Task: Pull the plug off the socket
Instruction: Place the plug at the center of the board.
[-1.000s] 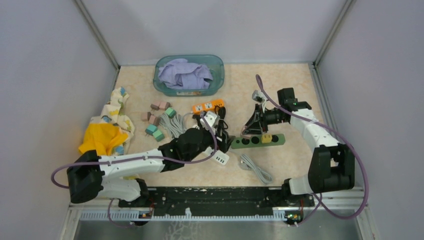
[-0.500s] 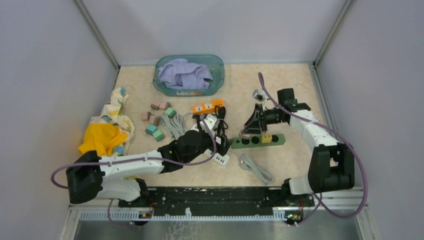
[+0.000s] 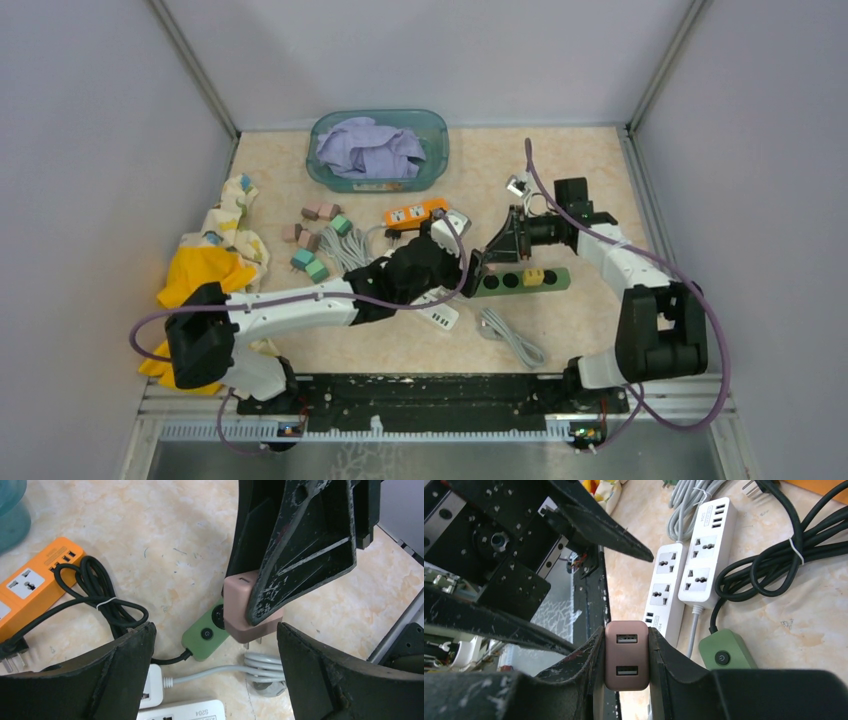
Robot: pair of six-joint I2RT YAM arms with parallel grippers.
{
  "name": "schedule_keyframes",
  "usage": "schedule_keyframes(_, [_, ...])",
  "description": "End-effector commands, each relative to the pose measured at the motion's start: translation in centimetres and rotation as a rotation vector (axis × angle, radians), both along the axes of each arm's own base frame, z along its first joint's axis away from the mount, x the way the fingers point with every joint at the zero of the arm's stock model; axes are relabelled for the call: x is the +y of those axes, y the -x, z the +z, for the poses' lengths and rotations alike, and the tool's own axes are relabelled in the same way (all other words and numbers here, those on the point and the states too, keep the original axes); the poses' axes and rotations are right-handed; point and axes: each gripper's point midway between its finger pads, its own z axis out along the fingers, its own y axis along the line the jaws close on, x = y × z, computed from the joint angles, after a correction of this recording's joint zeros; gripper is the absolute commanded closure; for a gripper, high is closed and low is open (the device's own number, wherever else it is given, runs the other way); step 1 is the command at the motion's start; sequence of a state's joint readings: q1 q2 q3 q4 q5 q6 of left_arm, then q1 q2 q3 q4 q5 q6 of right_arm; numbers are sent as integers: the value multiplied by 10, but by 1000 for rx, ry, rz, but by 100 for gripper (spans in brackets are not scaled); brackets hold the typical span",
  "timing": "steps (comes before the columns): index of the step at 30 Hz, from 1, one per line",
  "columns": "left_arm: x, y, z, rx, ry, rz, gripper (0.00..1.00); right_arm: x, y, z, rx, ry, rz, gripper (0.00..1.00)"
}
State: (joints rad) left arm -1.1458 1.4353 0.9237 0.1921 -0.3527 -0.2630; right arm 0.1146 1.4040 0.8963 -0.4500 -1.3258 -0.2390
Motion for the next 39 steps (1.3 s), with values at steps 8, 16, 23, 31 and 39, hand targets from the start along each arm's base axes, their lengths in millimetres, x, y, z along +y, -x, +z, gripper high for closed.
schedule_keyframes(8, [-22, -9, -6, 95, -53, 112, 13, 1, -12, 2, 45, -19, -22, 100])
schedule_keyframes(16, [-43, -14, -29, 143, -141, 139, 32, 1, -13, -1, 62, -15, -28, 98])
schedule_keyframes(23, [-45, -20, -30, 118, -169, 155, 82, 1, -14, -2, 66, -12, -30, 90])
schedule_keyframes(31, [-23, -14, -34, 80, -174, 135, 93, 0, -14, 4, 14, -2, -15, 40])
schedule_keyframes(39, [40, 0, -54, 133, -109, 116, 99, -12, -24, 4, -80, 75, -64, 27])
